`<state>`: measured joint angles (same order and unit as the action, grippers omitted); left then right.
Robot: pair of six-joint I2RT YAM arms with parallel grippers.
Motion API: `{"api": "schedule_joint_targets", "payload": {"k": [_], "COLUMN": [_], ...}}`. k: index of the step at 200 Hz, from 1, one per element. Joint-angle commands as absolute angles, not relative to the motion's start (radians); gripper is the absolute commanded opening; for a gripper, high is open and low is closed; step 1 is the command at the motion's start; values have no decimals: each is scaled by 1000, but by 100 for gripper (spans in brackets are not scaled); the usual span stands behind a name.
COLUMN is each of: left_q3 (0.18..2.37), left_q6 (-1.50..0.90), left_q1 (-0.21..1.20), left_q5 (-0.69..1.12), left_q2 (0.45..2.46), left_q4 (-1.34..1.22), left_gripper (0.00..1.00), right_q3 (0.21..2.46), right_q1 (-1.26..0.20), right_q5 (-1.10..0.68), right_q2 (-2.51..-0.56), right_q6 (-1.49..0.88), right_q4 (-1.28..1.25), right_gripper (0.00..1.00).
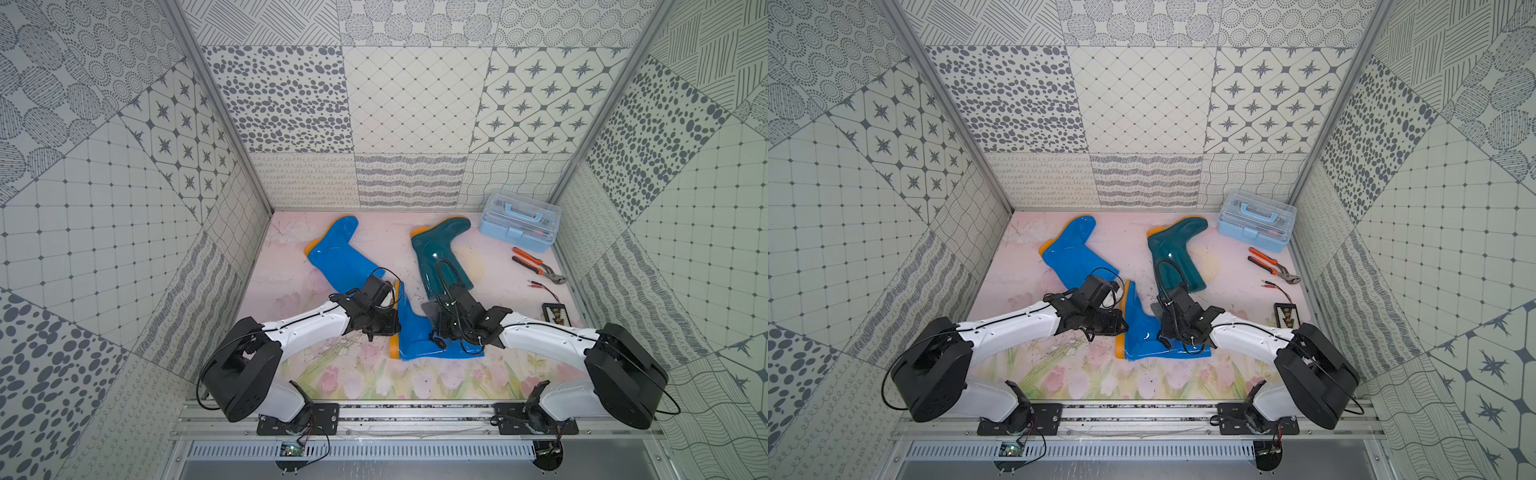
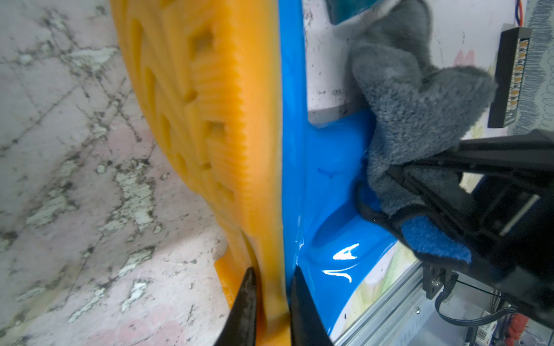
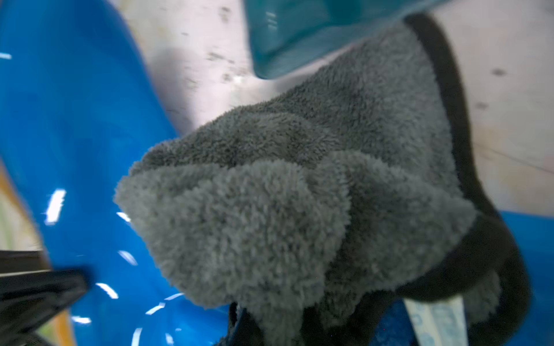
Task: Wipe the rubber boots with a cloth
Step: Wipe the dirt off the rubber boot.
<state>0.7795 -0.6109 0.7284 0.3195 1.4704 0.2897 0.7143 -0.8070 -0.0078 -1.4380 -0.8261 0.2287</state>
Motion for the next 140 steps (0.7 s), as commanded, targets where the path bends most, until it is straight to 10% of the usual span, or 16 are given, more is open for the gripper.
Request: {"api": "schedule_joint_targets", "payload": {"k": [1, 64, 140], "left_q3": [763, 760, 718], "left_q6": [-604, -626, -607], "left_q1": [761, 778, 759], "left_q5": [365, 339, 282], "left_q2": [1532, 1541, 1458], "left_q4": [299, 320, 428], "left_gripper": [0, 0, 0], "right_q3": [798, 912, 868], "right_q1": [-844, -895, -792], "right_q5": [-69, 43, 262], "right_q2": [-1533, -1962, -1885], "right_q6": [-907, -1001, -823], "right_q4": [3, 225, 584], "right_gripper": [0, 0, 0]}}
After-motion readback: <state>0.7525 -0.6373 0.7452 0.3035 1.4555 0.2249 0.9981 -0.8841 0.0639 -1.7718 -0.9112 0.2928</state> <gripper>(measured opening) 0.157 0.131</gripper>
